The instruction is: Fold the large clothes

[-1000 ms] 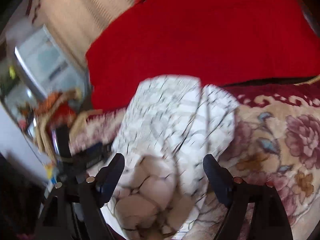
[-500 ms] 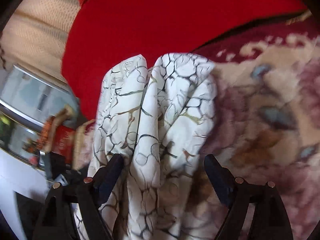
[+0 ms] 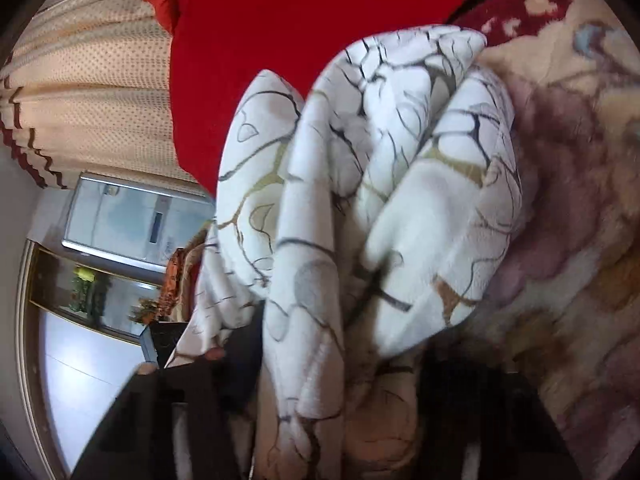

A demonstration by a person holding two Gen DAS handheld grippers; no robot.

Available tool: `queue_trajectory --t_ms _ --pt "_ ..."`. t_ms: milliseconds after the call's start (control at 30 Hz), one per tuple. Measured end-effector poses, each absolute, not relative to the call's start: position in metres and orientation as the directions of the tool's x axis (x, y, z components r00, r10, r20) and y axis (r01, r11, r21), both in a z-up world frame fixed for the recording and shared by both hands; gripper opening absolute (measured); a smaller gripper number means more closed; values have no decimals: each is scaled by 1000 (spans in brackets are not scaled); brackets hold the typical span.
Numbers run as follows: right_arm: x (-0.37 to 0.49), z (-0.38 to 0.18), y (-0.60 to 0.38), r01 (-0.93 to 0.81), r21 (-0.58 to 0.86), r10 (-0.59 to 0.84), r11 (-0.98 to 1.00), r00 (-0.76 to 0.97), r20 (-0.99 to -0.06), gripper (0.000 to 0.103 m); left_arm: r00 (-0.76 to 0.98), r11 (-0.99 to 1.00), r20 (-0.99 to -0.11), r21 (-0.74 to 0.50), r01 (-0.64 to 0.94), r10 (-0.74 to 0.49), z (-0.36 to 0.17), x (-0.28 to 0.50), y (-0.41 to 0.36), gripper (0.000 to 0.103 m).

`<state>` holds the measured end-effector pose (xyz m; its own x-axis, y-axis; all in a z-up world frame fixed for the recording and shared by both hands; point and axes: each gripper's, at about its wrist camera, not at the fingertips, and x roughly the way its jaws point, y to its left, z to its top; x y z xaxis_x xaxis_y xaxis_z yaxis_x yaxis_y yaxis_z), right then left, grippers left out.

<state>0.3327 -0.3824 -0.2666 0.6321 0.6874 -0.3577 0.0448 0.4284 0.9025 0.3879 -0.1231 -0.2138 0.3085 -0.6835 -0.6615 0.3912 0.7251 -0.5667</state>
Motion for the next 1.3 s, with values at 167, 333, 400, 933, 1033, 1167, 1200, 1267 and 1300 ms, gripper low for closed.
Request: queue_trajectory --t_ms 167,333,400,933,1033,1167,1200,1267,1300 --pt "319 -249 -368 -11 906 698 424 641 -319 48 317 728 -665 -538 425 -676 -200 376 -117 67" --pt "308 -247 -342 -46 909 726 414 618 -300 48 349 771 -704 -454 447 -618 -187 350 -91 67" --pt "300 -253 -330 -44 914 738 404 607 -296 48 363 803 -738 -405 436 -569 -192 344 -89 67" --pt "235 -164 -322 42 646 401 762 753 -522 63 442 877 -791 -233 421 -423 -209 334 -110 76" --pt "234 -134 -291 -101 642 466 760 773 -431 63 449 874 -782 -241 423 -432 -211 332 -110 76" --pt "255 -128 -266 -85 643 455 761 776 -436 54 448 871 -775 -260 418 -446 -212 333 -107 76" --pt "266 -133 -259 -50 650 445 759 768 -460 52 446 869 -772 -269 416 -452 -212 334 -105 76" --pt "278 -152 -256 16 685 443 728 752 -489 48 438 865 -771 -284 414 -463 -213 336 -102 77" --pt "285 -171 -257 85 680 416 728 734 -537 36 433 863 -770 -293 412 -468 -213 337 -101 77"
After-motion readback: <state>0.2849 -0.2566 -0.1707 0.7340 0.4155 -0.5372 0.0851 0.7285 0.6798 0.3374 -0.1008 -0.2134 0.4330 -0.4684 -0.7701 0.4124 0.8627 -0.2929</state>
